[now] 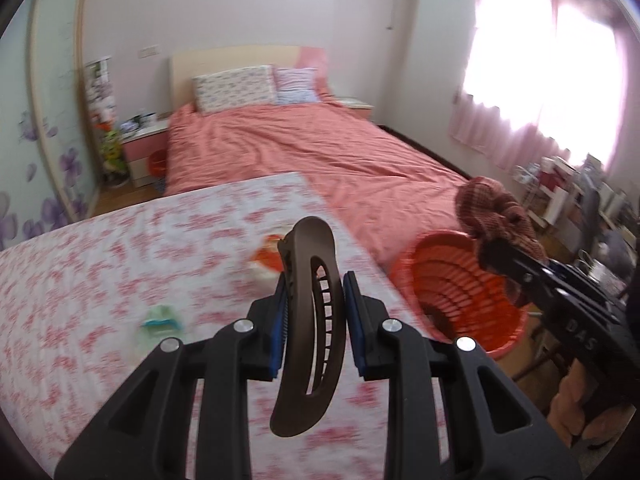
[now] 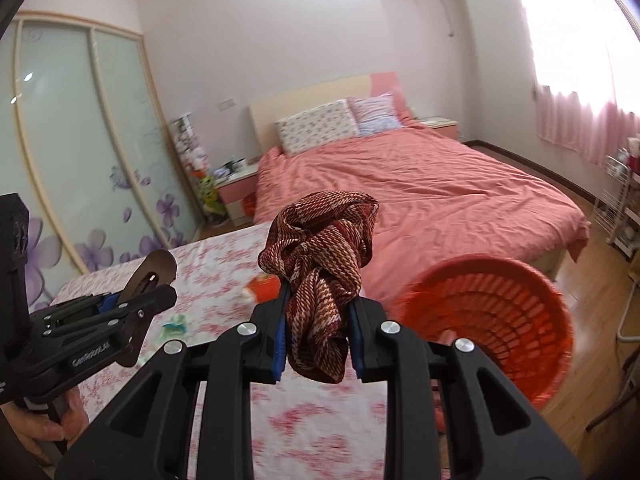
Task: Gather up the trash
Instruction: 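Lift the hair clip and scrunchie and carry them over the orange basket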
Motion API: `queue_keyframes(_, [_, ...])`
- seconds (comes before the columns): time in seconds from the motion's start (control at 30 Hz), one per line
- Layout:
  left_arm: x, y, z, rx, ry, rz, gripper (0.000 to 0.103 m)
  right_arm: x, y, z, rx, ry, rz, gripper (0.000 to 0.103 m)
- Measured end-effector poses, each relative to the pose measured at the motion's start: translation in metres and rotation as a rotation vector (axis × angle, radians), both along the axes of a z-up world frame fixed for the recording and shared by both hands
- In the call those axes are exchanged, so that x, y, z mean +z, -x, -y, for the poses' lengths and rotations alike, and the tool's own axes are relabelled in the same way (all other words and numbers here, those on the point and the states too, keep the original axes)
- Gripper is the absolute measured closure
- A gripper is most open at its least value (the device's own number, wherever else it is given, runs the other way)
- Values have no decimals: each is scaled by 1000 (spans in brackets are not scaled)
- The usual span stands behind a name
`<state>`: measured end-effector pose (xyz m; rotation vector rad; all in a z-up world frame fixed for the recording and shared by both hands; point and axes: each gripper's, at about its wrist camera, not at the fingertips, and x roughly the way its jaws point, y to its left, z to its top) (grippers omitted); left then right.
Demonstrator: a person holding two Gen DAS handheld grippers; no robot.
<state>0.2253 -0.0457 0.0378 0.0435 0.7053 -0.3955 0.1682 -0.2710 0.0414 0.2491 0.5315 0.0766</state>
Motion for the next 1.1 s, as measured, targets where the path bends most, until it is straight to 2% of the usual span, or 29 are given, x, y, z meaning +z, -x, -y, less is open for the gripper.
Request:
queue_keyframes(0.23, [-5, 8, 87, -173, 40, -6, 76, -7, 12, 66, -140, -38, 1, 78])
queue_keyframes(0.5, [-34, -2, 173, -303, 28, -46, 76, -30, 5, 115, -244, -89, -43, 78])
queue_keyframes(0.83, [-68, -33, 222, -347, 9, -94, 76, -56, 0, 151, -288, -163, -88, 78])
queue_keyframes(1.1, [-94, -59, 233, -341, -5, -139, 76, -69, -8, 157, -301, -187, -124, 76])
